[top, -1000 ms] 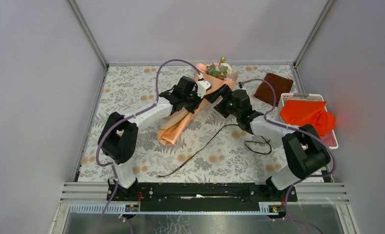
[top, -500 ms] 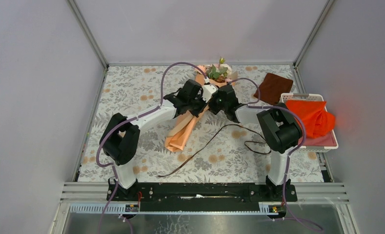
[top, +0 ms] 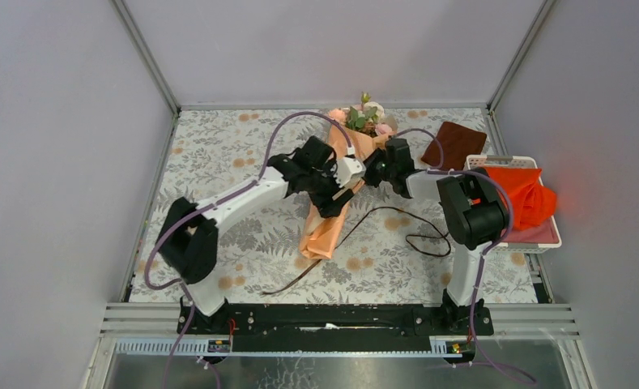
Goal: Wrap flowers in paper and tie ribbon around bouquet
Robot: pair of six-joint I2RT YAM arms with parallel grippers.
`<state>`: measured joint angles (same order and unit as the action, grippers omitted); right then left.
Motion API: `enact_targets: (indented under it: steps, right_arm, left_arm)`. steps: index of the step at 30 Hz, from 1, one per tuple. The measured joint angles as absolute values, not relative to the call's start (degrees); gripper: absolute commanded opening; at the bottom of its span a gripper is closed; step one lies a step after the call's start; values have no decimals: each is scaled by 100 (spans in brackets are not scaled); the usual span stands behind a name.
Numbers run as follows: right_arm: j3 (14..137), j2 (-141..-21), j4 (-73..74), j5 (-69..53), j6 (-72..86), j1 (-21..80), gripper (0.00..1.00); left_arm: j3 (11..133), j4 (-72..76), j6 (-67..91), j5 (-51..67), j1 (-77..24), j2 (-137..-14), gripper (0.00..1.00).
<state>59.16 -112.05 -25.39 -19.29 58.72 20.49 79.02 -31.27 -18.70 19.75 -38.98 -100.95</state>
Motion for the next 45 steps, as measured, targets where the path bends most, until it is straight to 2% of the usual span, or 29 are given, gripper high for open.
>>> enact_targets:
  steps: [4, 8, 14, 19, 27, 29, 32, 33, 37, 45]
  right_arm:
    - [6178, -11205, -1922, -2117, 5363, 1780, 0]
    - [6659, -11229, -1317, -2259, 4856, 1608, 0]
    - [7124, -11378, -709, -2364, 4300, 1485, 0]
    - [7170, -11378, -458, -2359, 4056, 1463, 0]
    - [7238, -11378, -279, -2355, 3885, 1461, 0]
    - [7284, -11378, -207, -2357, 3874, 1461, 0]
    - [7373, -11378, -126, -2368, 3850, 1461, 0]
    - [7419, -11378, -54, -2366, 3833, 1461, 0]
    - [7649, -11373, 327, -2408, 3686, 1461, 0]
    - [7996, -11360, 1050, -2967, 3236, 1457, 0]
  left_arm:
    - [7481, -3964, -2467, 2294, -3922, -9198, 79]
    - [6508, -4375, -2899, 2320, -4093, -8433, 79]
    - [5033, -4495, -3133, 1887, -5205, -8707, 87]
    - [4799, -4381, -3164, 1483, -5417, -8790, 85]
    - [4554, -4075, -3131, 602, -6058, -8742, 57]
    - [4512, -4084, -3094, 523, -6139, -8742, 42]
    - [4482, -4084, -3057, 412, -6187, -8746, 4]
    - [4477, -4075, -3065, 342, -6195, -8744, 0]
    - [4449, -3909, -3157, -27, -6036, -8652, 0]
    - [4847, -3393, -3555, -456, -3699, -9135, 0]
